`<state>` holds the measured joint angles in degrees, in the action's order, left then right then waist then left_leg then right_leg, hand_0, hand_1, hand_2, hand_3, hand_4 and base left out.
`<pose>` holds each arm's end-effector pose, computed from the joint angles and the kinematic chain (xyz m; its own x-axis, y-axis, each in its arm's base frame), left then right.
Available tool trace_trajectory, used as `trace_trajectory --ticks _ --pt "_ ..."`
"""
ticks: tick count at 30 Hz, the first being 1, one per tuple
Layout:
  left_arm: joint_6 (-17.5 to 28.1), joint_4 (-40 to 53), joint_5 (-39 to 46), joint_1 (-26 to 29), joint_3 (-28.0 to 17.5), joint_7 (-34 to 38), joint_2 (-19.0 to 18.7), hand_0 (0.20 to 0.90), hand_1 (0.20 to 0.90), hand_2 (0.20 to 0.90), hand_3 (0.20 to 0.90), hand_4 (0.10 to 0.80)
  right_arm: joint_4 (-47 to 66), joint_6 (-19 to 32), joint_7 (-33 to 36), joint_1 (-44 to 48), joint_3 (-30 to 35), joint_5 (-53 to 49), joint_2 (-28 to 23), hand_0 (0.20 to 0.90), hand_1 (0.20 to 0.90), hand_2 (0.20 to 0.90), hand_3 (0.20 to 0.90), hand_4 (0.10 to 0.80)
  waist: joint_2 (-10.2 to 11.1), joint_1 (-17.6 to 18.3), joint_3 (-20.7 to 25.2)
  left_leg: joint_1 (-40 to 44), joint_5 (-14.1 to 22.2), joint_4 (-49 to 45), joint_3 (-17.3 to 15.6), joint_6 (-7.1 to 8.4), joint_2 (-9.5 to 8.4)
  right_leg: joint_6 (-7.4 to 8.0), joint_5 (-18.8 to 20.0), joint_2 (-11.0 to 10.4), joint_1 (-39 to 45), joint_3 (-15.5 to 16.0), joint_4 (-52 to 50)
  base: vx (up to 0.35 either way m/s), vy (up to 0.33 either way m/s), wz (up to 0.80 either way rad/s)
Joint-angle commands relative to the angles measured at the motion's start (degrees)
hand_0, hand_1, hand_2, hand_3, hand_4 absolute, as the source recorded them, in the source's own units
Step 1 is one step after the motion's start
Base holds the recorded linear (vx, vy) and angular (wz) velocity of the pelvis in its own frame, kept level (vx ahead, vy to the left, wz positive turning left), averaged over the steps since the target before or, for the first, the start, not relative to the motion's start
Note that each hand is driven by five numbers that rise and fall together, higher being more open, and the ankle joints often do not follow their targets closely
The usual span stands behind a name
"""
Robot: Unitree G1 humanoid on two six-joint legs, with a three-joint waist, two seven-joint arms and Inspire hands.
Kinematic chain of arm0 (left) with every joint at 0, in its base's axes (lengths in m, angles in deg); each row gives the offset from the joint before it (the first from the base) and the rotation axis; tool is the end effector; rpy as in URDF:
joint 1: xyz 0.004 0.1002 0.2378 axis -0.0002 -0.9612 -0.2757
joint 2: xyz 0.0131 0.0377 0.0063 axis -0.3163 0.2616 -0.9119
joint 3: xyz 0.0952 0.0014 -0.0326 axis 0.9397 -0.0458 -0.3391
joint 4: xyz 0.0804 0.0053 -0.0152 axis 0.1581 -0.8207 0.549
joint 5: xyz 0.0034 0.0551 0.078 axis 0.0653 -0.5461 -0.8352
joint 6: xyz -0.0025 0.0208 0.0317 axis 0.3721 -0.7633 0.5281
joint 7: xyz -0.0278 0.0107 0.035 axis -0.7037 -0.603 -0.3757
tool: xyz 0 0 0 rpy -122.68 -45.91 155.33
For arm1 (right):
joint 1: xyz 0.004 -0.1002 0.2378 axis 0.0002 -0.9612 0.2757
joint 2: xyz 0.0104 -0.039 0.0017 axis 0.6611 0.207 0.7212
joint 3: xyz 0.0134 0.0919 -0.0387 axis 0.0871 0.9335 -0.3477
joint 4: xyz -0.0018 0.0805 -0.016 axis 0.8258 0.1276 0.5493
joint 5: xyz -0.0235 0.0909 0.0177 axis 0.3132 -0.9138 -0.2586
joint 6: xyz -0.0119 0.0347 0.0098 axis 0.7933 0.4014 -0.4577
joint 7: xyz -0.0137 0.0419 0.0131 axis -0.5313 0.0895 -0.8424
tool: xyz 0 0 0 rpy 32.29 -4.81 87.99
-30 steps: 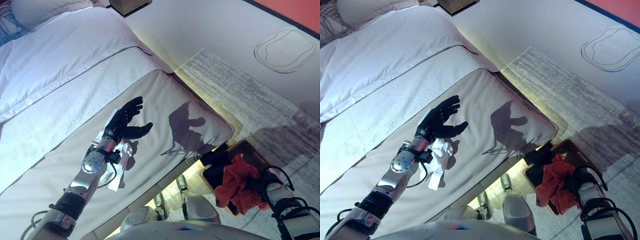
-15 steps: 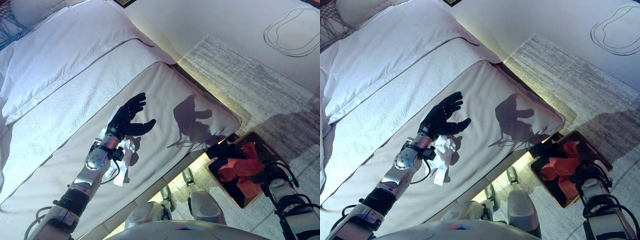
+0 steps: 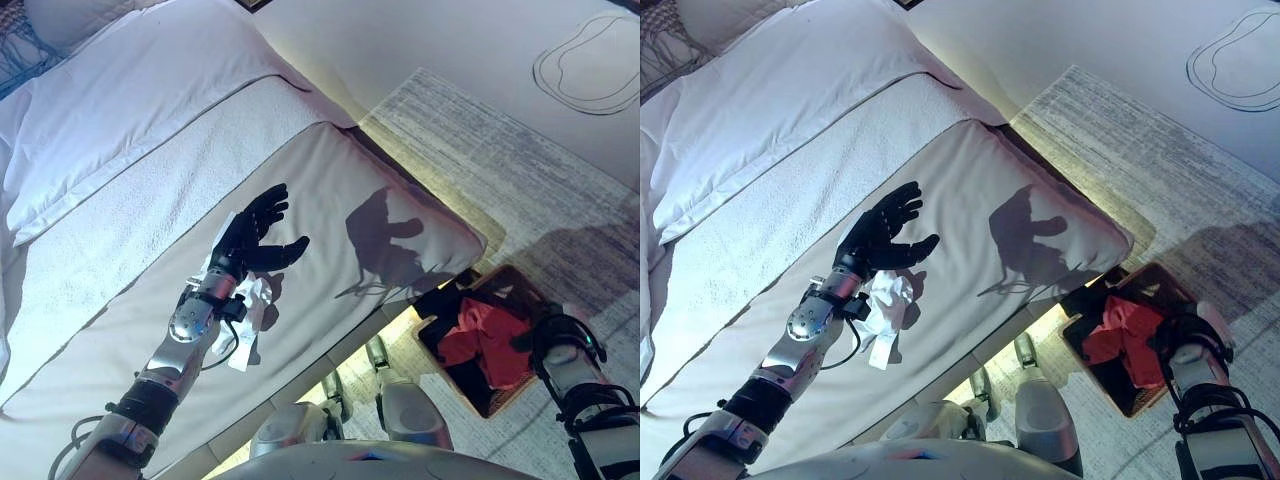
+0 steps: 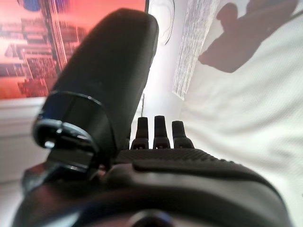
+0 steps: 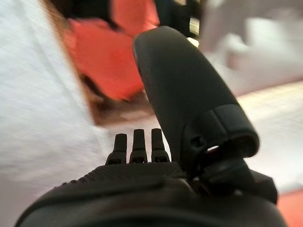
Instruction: Pick up the clothes from the bed and place them into the basket
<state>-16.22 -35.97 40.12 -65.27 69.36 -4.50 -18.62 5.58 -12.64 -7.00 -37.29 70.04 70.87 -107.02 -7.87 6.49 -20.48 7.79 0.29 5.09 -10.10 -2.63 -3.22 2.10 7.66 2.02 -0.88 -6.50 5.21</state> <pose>0.2090 0.1914 0.0372 0.9719 -0.2192 0.0860 0.2185 0.9757 0.0177 0.1967 -0.3288 0.0226 0.7364 -0.6139 -0.2843 0.1182 0.5305 -0.8394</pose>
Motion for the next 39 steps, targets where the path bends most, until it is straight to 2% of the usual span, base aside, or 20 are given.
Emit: trace_trajectory --ticks 1,4,6,9,11,16,17,18,19,20,21,23,24,25,28,30,31,35,39 --pt "7.8 2.3 0.6 0.7 -3.0 3.2 0.4 0.900 0.900 0.900 0.900 0.800 11.7 1.3 9.2 5.1 -0.1 1.3 -4.3 0.900 0.900 0.900 0.900 0.800 3.1 -1.9 4.5 -3.6 2.9 -3.2 9.1 0.25 -0.15 0.30 -7.9 -2.7 -0.9 2.7 -10.8 0.001 -0.010 0.17" --pt "7.1 0.5 -2.2 0.8 -3.3 8.6 1.6 0.900 0.900 0.900 0.900 0.800 19.9 0.9 12.3 10.5 -1.1 5.5 -3.2 0.900 0.900 0.900 0.900 0.800 4.1 -3.5 4.6 -3.9 2.8 -3.4 11.6 0.46 -0.55 -0.47 -8.5 -2.4 -0.3 3.8 -10.7 0.003 -0.014 0.23" --pt "6.0 -2.2 -3.4 1.8 -3.5 12.3 2.4 0.900 0.900 0.900 0.900 0.800 22.1 0.3 12.9 18.2 -4.6 7.6 -2.7 0.900 0.900 0.900 0.900 0.800 5.1 -5.6 4.7 -5.2 1.9 -3.7 14.1 0.78 -1.01 -1.20 -8.7 -2.4 -0.5 5.3 -10.7 -0.032 -0.033 0.23" --pt "5.7 -3.1 -3.6 1.9 -4.2 13.6 2.3 0.900 0.900 0.900 0.900 0.800 22.4 -0.1 12.6 24.4 -7.9 7.1 -3.1 0.900 0.900 0.900 0.900 0.800 5.9 -8.1 4.4 -6.4 1.2 -4.0 16.6 1.08 -1.42 -1.91 -9.4 -2.7 -0.5 7.4 -10.8 -0.022 -0.053 0.42" --pt "5.7 -3.1 -3.4 1.1 -5.4 13.3 1.9 0.900 0.900 0.900 0.900 0.800 22.9 0.2 12.0 28.6 -10.4 8.6 -3.5 0.900 0.900 0.900 0.900 0.800 6.4 -10.4 4.3 -7.8 0.7 -4.8 18.4 1.40 -1.80 -2.63 -10.4 -3.0 -0.7 10.2 -11.4 -0.014 -0.076 0.47" --pt "6.2 -2.1 -3.1 0.0 -6.6 10.3 1.5 0.900 0.900 0.900 0.900 0.800 21.2 -1.1 11.2 35.3 -15.5 8.7 -3.0 0.900 0.900 0.900 0.900 0.800 6.5 -15.1 1.9 -11.6 -0.4 -7.9 18.0 3.24 -1.28 -4.50 -12.5 -4.1 -1.1 18.8 -13.3 -0.061 -0.052 0.77" --pt "6.5 -2.1 -2.7 -0.1 -6.5 9.2 1.6 0.900 0.900 0.900 0.900 0.800 21.0 -1.6 10.8 36.4 -16.6 9.5 -2.8 0.900 0.900 0.900 0.900 0.800 6.4 -15.5 1.0 -12.3 -0.3 -8.9 15.7 4.05 -0.70 -4.61 -12.6 -4.6 -0.9 20.9 -13.3 -0.119 -0.009 1.00" --pt "6.7 -2.3 -2.3 0.4 -6.3 7.7 1.8 0.900 0.900 0.900 0.900 0.800 20.9 -2.4 10.4 37.1 -17.6 10.2 -2.9 0.900 0.900 0.900 0.900 0.800 6.2 -15.3 0.3 -13.6 -0.9 -11.0 12.0 5.14 0.45 -4.71 -12.4 -5.2 -0.8 23.3 -13.2 -0.096 0.022 1.00" --pt "6.9 -2.2 -1.9 0.5 -6.1 6.8 1.9 0.900 0.900 0.900 0.900 0.800 20.8 -2.7 9.9 37.2 -18.0 10.3 -3.0 0.900 0.900 0.900 0.900 0.800 6.2 -15.3 -0.3 -14.2 -1.6 -12.8 11.0 5.75 1.23 -4.78 -12.7 -5.7 -0.9 24.1 -13.9 -0.089 0.089 1.20" --pt "7.6 -2.3 -0.9 0.4 -5.8 6.1 1.9 0.900 0.900 0.900 0.900 0.800 20.6 -2.7 7.8 37.7 -19.0 10.9 -3.1 0.900 0.900 0.900 0.900 0.800 6.0 -15.3 -1.1 -15.6 -3.3 -14.4 11.3 6.44 2.49 -4.73 -12.8 -6.5 -1.6 24.6 -15.1 -0.035 0.172 1.15" --pt "8.3 -2.1 -0.4 -0.1 -5.6 6.3 2.1 0.900 0.900 0.900 0.900 0.800 20.3 -2.3 5.9 38.4 -20.4 11.0 -3.1 0.900 0.900 0.900 0.900 0.800 5.8 -15.8 -1.5 -16.2 -4.3 -14.4 13.6 6.65 3.10 -4.57 -13.0 -7.1 -2.3 23.9 -16.1 -0.012 0.253 1.16" --pt "9.4 -1.4 -0.3 -1.0 -5.5 7.5 2.7 0.900 0.900 0.900 0.900 0.800 18.9 -1.7 3.1 40.9 -23.7 12.6 -1.8 0.900 0.900 0.900 0.900 0.800 5.6 -17.2 -2.6 -16.7 -4.5 -13.1 18.7 6.01 3.07 -4.07 -13.4 -8.0 -4.0 21.7 -17.3 0.004 0.324 0.61" --pt "9.3 -0.8 -0.4 -0.8 -5.4 8.1 2.8 0.900 0.900 0.900 0.900 0.800 18.0 -1.4 1.9 42.4 -25.5 13.1 -1.2 0.900 0.900 0.900 0.900 0.800 5.3 -17.7 -3.1 -16.7 -3.6 -11.6 19.2 5.57 2.68 -3.88 -13.6 -8.1 -4.7 21.4 -17.6 -0.029 0.308 -0.22" --pt "9.0 -0.3 -0.7 -0.2 -5.2 8.4 3.0 0.900 0.900 0.900 0.900 0.800 17.4 -2.0 0.9 43.3 -26.6 13.3 -0.7 0.900 0.900 0.900 0.900 0.800 5.1 -17.9 -3.6 -16.9 -3.1 -11.0 18.5 5.30 2.66 -3.73 -13.8 -8.4 -5.4 21.8 -18.2 -0.102 0.301 -0.61" --pt "10.6 1.2 -0.7 2.8 -3.9 9.2 2.9 0.900 0.900 0.900 0.900 0.800 14.3 -5.5 -2.8 47.5 -30.7 15.6 0.8 0.900 0.900 0.900 0.900 0.800 3.9 -18.9 -6.9 -20.7 -2.2 -13.1 17.8 4.35 0.74 -2.91 -13.2 -10.1 -9.9 22.2 -20.8 -0.146 0.223 -0.19" --pt "10.9 1.7 -0.4 3.7 -3.6 9.6 2.7 0.900 0.900 0.900 0.900 0.800 12.9 -6.2 -3.5 48.8 -31.7 15.3 1.0 0.900 0.900 0.900 0.900 0.800 3.6 -19.1 -7.7 -21.5 -2.1 -13.5 17.5 4.01 0.36 -2.72 -13.1 -10.4 -11.1 22.5 -21.5 -0.135 0.120 0.21" --pt "11.5 2.7 -0.2 4.6 -3.5 9.9 2.6 0.900 0.900 0.900 0.900 0.800 9.9 -6.5 -2.8 51.3 -33.6 14.2 1.4 0.900 0.900 0.900 0.900 0.800 3.2 -19.9 -9.3 -23.5 -2.0 -14.8 18.0 3.40 -0.70 -2.13 -12.8 -11.1 -13.2 22.5 -22.9 -0.205 0.137 0.18" --pt "11.0 5.5 0.2 5.2 -3.1 9.5 1.6 0.900 0.900 0.900 0.900 0.800 4.7 -9.0 -3.8 54.9 -36.3 12.3 2.5 0.900 0.900 0.900 0.900 0.800 2.9 -21.7 -9.3 -30.4 -0.6 -19.6 17.3 2.19 -2.57 -1.39 -12.5 -12.3 -18.6 23.4 -25.3 -0.113 0.069 0.15" --pt "10.9 6.9 0.5 4.4 -2.6 9.4 1.2 0.900 0.900 0.900 0.900 0.800 1.3 -9.1 -5.6 57.1 -37.7 12.2 3.4 0.900 0.900 0.900 0.900 0.800 2.5 -22.7 -9.3 -36.1 1.7 -25.4 17.0 1.15 -3.91 -1.31 -13.1 -13.0 -23.2 23.4 -29.0 -0.059 0.069 0.16"
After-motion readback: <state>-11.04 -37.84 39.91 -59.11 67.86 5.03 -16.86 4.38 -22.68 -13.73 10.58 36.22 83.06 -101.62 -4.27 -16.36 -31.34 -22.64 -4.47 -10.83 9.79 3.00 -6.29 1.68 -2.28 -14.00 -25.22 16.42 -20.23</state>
